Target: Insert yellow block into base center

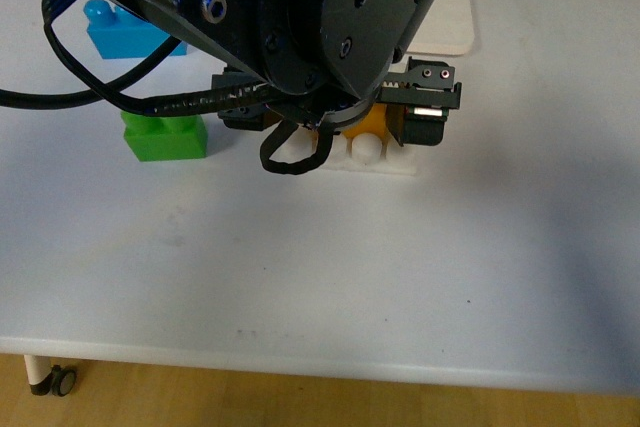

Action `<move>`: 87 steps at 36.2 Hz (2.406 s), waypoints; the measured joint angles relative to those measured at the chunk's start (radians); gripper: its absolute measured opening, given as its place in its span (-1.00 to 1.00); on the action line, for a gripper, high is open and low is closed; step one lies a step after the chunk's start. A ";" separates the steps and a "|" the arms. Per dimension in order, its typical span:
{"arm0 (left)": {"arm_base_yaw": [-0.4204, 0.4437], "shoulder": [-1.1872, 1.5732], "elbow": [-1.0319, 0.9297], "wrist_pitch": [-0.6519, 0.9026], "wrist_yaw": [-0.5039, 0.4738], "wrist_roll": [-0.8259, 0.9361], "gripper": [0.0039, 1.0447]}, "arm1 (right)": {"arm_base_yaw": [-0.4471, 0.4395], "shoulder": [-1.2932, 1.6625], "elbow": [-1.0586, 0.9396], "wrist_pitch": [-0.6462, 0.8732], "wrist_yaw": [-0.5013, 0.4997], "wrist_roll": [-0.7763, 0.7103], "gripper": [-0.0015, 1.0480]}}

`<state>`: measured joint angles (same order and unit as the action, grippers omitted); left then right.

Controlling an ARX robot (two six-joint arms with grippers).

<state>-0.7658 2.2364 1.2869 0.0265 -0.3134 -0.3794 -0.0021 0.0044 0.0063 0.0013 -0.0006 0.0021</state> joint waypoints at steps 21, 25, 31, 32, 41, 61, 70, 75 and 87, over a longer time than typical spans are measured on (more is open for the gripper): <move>0.159 -0.483 -0.299 0.137 0.060 0.002 0.88 | 0.000 0.000 0.000 0.000 0.000 0.000 0.82; 0.259 -0.624 -0.408 0.167 0.094 -0.004 0.88 | 0.000 0.000 0.000 0.000 0.000 0.000 0.82; 0.495 -0.832 -0.698 0.612 0.101 0.160 0.53 | 0.000 0.000 0.000 0.000 -0.001 0.000 0.82; 0.565 -0.893 -0.782 0.716 0.163 0.225 0.39 | 0.000 0.000 0.000 0.000 0.000 0.000 0.82; 0.764 -1.246 -1.030 0.713 0.302 0.348 -0.37 | 0.000 0.000 0.000 0.000 -0.002 0.000 0.82; 0.764 -1.612 -1.232 0.536 0.314 0.372 -0.93 | 0.000 0.000 0.000 0.000 0.000 0.000 0.82; 0.764 -1.712 -1.277 0.488 0.314 0.372 -0.93 | 0.000 0.000 0.000 0.000 0.000 0.000 0.82; 0.764 -1.784 -1.277 0.426 0.313 0.372 -0.93 | 0.000 0.000 0.000 0.000 0.000 0.000 0.82; 0.764 -1.916 -1.277 0.297 0.314 0.372 -0.93 | 0.000 0.000 0.000 0.000 0.000 0.000 0.82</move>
<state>-0.0021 0.3202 0.0097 0.3237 0.0002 -0.0074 -0.0021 0.0044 0.0063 0.0013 -0.0010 0.0021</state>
